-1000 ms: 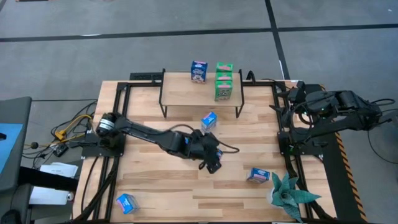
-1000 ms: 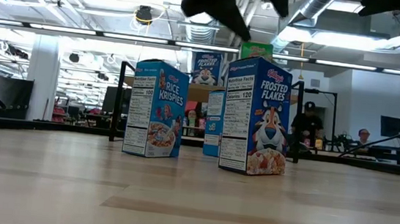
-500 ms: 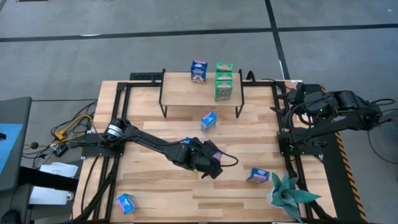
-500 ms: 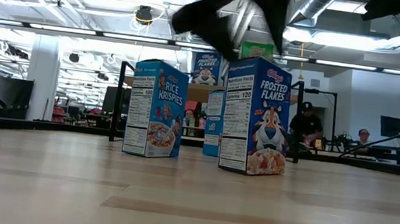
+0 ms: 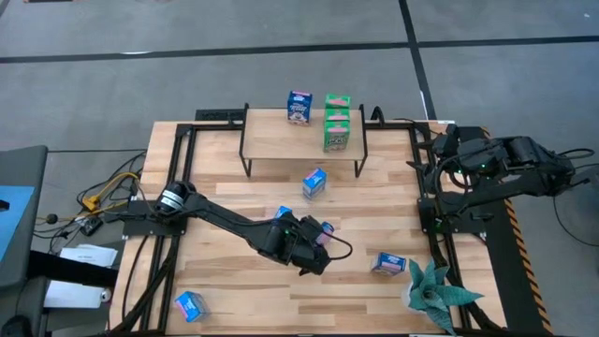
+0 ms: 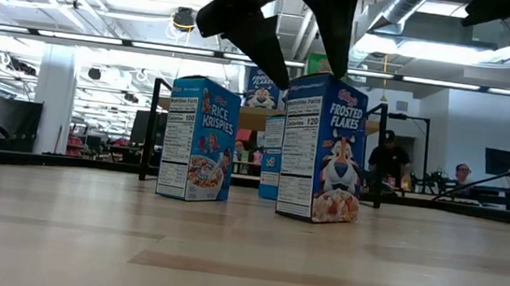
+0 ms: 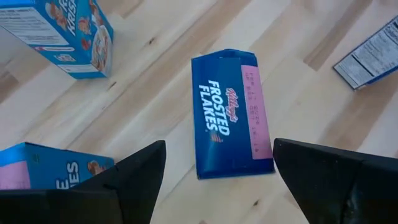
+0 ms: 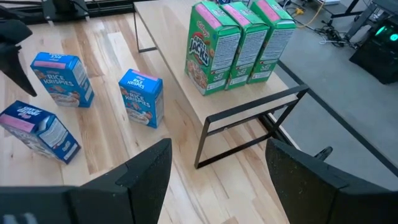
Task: Stack cereal on shelf
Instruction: Put the top blue cereal box aligned with the other blue cereal box on the shelf
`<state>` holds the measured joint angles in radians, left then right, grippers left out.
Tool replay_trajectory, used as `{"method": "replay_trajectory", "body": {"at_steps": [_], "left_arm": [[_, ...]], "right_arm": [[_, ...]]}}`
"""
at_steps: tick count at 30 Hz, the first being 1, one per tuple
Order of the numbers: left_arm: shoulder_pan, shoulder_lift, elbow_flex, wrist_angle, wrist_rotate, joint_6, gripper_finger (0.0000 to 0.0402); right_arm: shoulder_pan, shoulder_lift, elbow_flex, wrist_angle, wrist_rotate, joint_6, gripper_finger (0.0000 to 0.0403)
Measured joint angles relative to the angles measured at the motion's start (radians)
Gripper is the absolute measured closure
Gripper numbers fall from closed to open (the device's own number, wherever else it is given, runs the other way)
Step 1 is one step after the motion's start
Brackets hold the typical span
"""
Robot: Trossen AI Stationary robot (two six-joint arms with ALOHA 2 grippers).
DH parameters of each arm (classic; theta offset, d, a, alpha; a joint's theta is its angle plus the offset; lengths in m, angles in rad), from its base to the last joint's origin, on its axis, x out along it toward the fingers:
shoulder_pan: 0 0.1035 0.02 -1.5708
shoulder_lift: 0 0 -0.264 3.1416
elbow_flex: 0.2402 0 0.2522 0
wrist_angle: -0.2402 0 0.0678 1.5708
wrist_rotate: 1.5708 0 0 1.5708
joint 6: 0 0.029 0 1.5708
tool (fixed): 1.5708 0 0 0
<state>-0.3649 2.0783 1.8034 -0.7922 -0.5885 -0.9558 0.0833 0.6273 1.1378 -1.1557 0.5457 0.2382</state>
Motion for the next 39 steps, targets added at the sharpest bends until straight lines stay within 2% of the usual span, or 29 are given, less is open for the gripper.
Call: {"method": "replay_trajectory", "body": {"at_steps": [7,13,20,27,34,39], "left_arm": [[0.004,0.003,-0.012,0.013,-0.004,-0.016,0.0118],[0.004,0.022,-0.012,0.035,0.013,-0.01,0.0148],[0.006,0.065,-0.013,0.054,0.086,-0.033,0.0177],[0.006,0.065,0.0,0.044,0.087,-0.039,0.0199],[0.006,0.062,0.035,0.042,0.034,-0.021,0.0202],[0.006,0.062,0.051,0.046,0.041,-0.03,0.0203]], "right_arm": [[0.0,0.0,0.0,-0.005,0.0,-0.001,0.0117],[0.0,0.0,0.0,-0.005,0.0,-0.003,0.0117],[0.0,0.0,0.0,-0.015,0.0,-0.002,0.0117],[0.0,0.0,0.0,-0.019,0.0,0.0,0.0117],[0.0,0.0,0.0,-0.019,0.0,0.0,0.0117],[0.0,0.0,0.0,-0.022,0.0,0.0,0.0117]]}}
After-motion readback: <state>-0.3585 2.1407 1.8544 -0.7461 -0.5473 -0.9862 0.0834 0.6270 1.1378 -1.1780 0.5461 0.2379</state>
